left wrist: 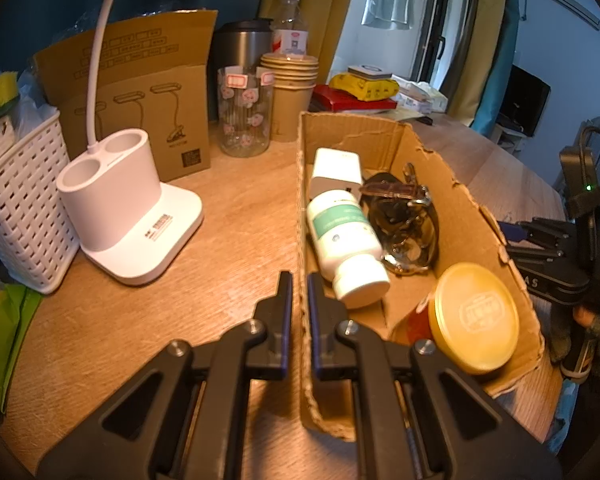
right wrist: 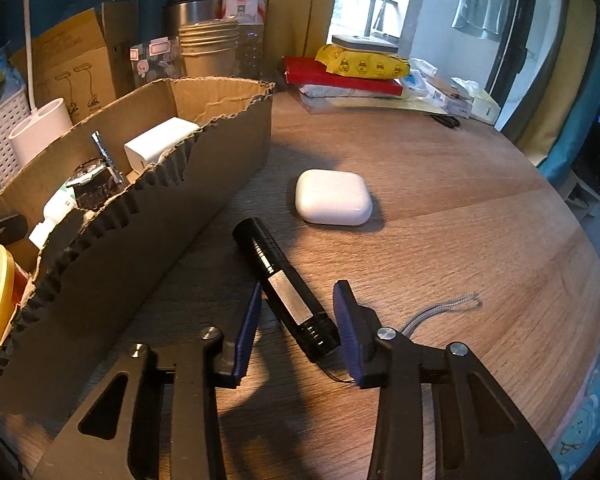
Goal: Organize rigid objects
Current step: 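Close the right gripper on the black flashlight, then lift the flashlight with the right gripper over the box, then lower the flashlight into the box and open the right gripper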
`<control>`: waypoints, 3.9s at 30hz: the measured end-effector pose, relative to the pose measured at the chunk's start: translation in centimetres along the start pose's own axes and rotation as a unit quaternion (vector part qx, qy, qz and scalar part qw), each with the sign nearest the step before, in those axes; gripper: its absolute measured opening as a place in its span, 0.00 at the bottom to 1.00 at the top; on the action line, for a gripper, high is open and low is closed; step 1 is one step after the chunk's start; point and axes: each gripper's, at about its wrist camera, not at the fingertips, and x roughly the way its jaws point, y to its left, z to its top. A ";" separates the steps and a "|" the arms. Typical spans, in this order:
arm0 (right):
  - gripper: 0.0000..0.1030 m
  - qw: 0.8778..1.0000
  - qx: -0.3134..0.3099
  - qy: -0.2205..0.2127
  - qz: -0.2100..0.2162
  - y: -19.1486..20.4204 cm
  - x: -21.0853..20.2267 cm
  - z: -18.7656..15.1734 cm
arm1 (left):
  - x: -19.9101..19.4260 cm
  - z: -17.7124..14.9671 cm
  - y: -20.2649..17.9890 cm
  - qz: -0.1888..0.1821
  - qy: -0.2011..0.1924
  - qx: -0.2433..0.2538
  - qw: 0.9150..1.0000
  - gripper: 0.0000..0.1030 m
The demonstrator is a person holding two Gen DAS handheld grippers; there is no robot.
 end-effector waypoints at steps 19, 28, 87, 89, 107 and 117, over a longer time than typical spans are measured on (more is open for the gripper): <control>0.21 0.999 0.008 -0.040 0.001 0.2 -2.6 0.0 | 0.0 -0.1 0.0 0.000 0.000 0.000 1.000 0.07; 0.21 0.998 0.011 -0.058 -0.002 0.3 -4.6 0.5 | -0.1 0.0 0.0 0.001 -0.001 0.001 1.000 0.07; 0.21 0.977 -0.046 -0.206 0.041 6.5 -14.5 9.3 | -0.1 -0.2 -0.2 0.001 -0.002 0.002 1.000 0.07; 0.21 0.976 -0.043 -0.209 0.045 6.5 -14.6 9.5 | -0.1 -0.2 -0.1 0.001 -0.002 0.002 1.000 0.07; 0.21 0.989 0.017 -0.139 0.052 5.7 -7.2 8.4 | -0.1 -0.2 -0.1 0.002 -0.002 0.002 1.000 0.07; 0.21 0.995 0.047 -0.089 0.021 5.3 -3.6 7.0 | 0.0 -0.1 -0.1 0.002 -0.002 0.001 1.000 0.07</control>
